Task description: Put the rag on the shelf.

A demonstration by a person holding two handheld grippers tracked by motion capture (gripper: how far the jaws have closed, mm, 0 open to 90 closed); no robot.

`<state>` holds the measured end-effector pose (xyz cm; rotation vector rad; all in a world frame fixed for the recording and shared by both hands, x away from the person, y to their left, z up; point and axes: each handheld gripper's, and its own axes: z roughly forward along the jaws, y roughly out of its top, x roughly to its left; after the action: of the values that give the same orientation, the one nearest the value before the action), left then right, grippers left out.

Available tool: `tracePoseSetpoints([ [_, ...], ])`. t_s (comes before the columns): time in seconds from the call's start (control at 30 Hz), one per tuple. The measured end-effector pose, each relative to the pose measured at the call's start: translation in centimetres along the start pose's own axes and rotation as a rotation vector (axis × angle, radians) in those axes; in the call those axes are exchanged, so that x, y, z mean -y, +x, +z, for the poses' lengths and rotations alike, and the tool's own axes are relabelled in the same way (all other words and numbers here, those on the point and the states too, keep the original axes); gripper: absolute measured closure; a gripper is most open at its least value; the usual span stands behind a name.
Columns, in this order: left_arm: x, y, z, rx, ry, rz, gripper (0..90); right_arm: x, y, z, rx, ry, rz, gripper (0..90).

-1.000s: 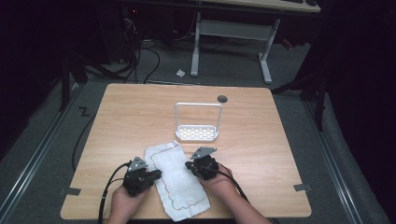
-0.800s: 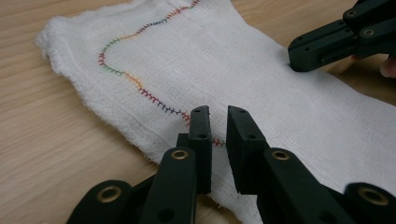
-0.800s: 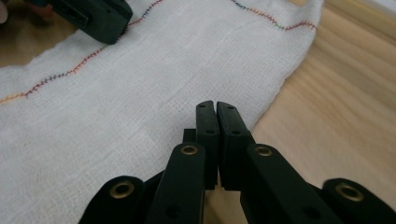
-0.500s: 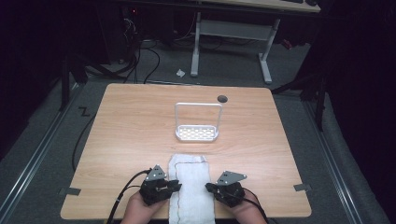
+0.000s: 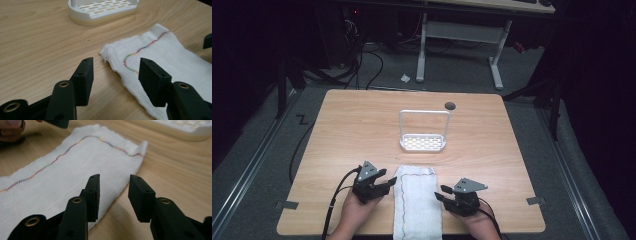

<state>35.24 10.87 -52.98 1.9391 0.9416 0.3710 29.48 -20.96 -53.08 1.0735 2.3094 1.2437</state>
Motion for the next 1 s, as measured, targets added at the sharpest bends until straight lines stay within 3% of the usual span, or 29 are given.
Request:
tracePoseSetpoints([
  [0.1,-0.7,0.1,1.1,-0.014,0.057,-0.004,42.5,-0.2,-0.2,-0.5,0.033,-0.049,-0.037,59.2],
  [0.2,-1.3,-0.2,2.4,-0.043,0.127,0.039,38.1,-0.2,-0.4,-0.7,0.048,-0.045,-0.054,58.0],
  [0.27,-1.5,-0.4,2.9,-0.027,0.153,0.018,36.5,-0.2,-0.4,-0.9,0.072,-0.037,-0.084,56.7],
  [0.37,-1.9,-0.8,3.7,-0.044,0.196,0.018,33.7,-0.6,-0.7,-1.0,0.075,-0.018,-0.072,48.7],
  [0.6,-2.3,-0.4,4.4,-0.012,0.163,-0.03,45.8,-1.0,-1.1,0.1,0.061,0.003,-0.02,52.2],
  [0.7,-2.3,-0.3,4.6,-0.001,0.145,-0.05,52.1,-1.7,-1.7,1.2,0.057,0.005,0.029,52.0],
  [0.77,-2.2,-0.4,4.7,-0.002,0.131,-0.055,53.4,-2.0,-1.9,1.7,0.063,0.014,0.048,51.0],
  [0.8,-2.2,-0.5,4.8,0.001,0.127,-0.052,57.5,-2.2,-2.2,2.3,0.065,0.027,0.071,51.2],
  [0.9,-2.2,-0.8,4.9,-0.01,0.125,-0.032,65.8,-3.0,-2.9,4.0,0.078,0.058,0.083,52.3],
  [1.0,-2.1,-0.7,4.9,-0.004,0.121,-0.041,68.4,-3.7,-3.9,5.2,0.075,0.081,0.138,51.6],
])
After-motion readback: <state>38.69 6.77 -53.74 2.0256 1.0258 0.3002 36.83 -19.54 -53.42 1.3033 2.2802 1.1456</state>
